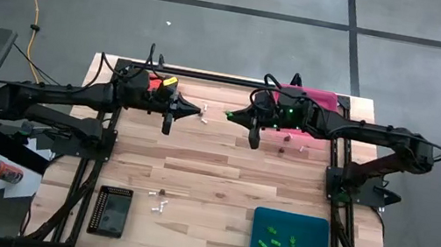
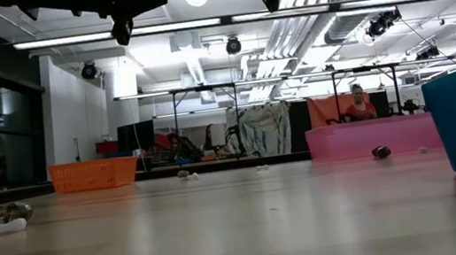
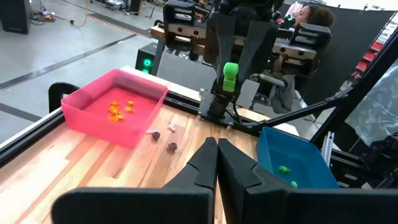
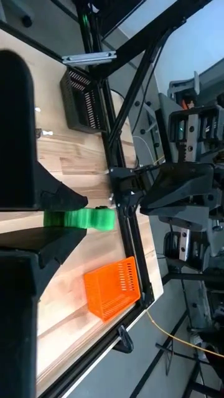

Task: Sort Halloween decoration
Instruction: Put the green skeleton toy into the blue bin

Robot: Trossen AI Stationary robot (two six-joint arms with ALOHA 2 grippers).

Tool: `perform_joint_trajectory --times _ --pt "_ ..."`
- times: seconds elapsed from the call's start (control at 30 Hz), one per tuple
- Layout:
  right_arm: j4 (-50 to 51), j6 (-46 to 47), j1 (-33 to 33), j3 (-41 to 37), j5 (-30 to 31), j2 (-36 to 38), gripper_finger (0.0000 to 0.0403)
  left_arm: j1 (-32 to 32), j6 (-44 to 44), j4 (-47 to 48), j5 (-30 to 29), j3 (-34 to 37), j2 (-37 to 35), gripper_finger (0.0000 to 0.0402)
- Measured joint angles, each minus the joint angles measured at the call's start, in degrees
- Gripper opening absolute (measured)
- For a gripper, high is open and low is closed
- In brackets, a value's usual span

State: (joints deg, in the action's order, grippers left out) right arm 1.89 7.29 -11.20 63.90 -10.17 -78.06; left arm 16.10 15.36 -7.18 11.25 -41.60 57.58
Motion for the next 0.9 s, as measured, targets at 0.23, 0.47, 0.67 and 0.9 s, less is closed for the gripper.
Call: perform_joint_trajectory --times 0.23,0.47,0.67,0.9 --pt "2.11 5.51 0.60 0.00 -7.30 0.00 0.0003 0.00 -0.02 0.00 -0.02 0.02 0.00 0.0000" --pt "24.04 21.45 11.63 0.00 -18.13 0.00 0.0007 0.00 -0.63 0.02 -0.08 0.04 0.00 0.0000" --pt "42.69 37.93 31.66 -0.02 -13.23 -0.02 0.0020 0.00 -0.99 0.04 -0.12 0.07 0.00 0.0000" --pt "48.19 66.59 52.65 -0.02 -10.04 -3.79 0.0022 -0.01 -0.96 0.04 -0.11 0.08 0.00 0.0000"
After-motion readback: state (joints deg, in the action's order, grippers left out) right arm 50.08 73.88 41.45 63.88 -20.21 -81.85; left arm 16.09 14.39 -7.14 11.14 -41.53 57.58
